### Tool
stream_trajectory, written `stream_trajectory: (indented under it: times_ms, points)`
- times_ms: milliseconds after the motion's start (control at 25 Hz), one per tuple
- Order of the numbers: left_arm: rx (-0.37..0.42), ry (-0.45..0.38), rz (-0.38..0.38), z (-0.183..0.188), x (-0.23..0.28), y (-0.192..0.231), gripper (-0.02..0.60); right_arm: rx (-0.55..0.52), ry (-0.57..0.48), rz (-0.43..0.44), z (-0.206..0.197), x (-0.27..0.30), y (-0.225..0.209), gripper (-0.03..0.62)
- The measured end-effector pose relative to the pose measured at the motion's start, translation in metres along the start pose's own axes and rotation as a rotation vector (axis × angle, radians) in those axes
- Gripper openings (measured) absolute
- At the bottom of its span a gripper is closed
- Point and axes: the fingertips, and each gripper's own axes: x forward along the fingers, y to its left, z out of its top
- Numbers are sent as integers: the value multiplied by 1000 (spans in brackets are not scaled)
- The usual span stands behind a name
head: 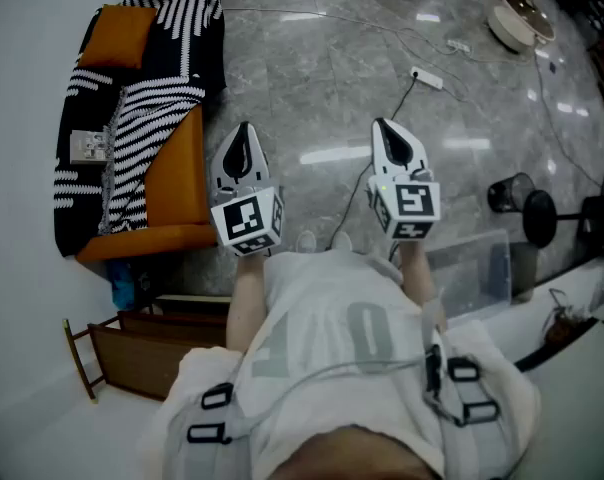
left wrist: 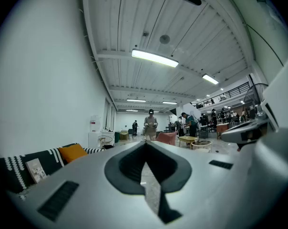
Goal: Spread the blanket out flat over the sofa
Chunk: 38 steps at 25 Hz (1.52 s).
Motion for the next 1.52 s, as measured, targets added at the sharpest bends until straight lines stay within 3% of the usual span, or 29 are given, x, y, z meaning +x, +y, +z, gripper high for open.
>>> stream_trajectory:
  times_ms: [440,800,960,1520]
  points:
    - [11,9,-12,-5,10,-19,8,6,-5,38,-13,3,-18,6]
    - [-16,-33,39,-5,10,-37,8,-6,16,180,-33,3,-10,6]
    - [-28,-11,67,-12,20,-36,8,9,38,236,-38,8,-2,6]
    - [0,-53,11,-6,161,-8,8,-11,16,203,-20,140,-33,6]
